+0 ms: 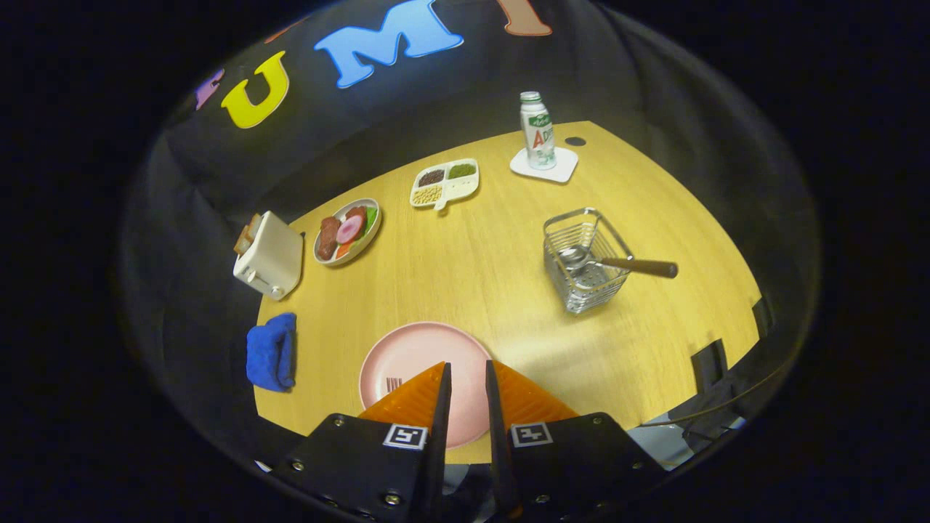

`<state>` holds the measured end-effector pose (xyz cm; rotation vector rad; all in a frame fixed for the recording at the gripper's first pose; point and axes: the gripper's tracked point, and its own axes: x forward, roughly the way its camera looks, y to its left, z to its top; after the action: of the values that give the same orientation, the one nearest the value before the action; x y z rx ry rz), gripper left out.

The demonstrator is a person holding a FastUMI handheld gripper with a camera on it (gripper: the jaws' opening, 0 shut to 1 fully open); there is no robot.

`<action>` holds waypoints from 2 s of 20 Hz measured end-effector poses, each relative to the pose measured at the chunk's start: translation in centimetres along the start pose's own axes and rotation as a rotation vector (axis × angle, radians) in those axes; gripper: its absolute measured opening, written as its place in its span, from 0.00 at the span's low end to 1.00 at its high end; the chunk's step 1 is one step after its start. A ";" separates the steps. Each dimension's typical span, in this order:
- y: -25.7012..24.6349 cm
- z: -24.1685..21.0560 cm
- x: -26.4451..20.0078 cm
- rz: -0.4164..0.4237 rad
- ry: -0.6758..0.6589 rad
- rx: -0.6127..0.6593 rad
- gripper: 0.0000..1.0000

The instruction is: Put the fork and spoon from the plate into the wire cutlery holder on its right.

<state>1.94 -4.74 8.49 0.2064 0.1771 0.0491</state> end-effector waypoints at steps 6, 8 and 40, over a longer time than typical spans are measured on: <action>5.7 -8.3 2.3 0.093 0.163 -0.067 0.28; 6.9 -10.5 2.7 0.116 0.206 -0.062 0.28; 9.8 -16.1 4.8 0.202 0.389 0.096 0.07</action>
<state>3.42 8.35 -5.83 0.3093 0.5467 0.2831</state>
